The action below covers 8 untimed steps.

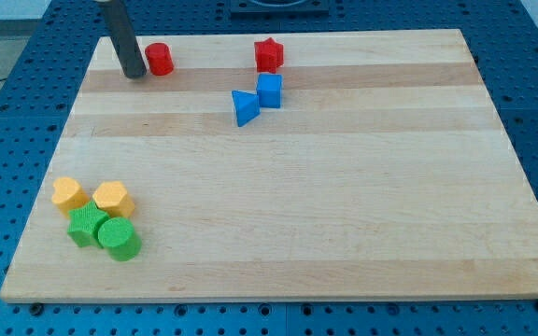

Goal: Slightly push the blue cube towards the top right

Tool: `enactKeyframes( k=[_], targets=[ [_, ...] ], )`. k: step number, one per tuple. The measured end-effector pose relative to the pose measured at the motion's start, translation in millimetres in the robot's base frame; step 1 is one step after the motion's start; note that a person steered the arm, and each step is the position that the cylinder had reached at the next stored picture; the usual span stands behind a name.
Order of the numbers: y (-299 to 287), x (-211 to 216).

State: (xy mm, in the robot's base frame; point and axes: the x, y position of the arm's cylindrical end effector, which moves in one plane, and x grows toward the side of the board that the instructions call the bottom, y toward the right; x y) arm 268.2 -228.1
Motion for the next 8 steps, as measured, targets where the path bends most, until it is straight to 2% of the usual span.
enactKeyframes(
  k=[2,3,4,6,7,8],
  targets=[
    [14.4,-6.6],
    [28.7,7.9],
    [33.9,41.0],
    [194.7,84.0],
    [263.6,88.3],
    [254.3,86.7]
  ],
)
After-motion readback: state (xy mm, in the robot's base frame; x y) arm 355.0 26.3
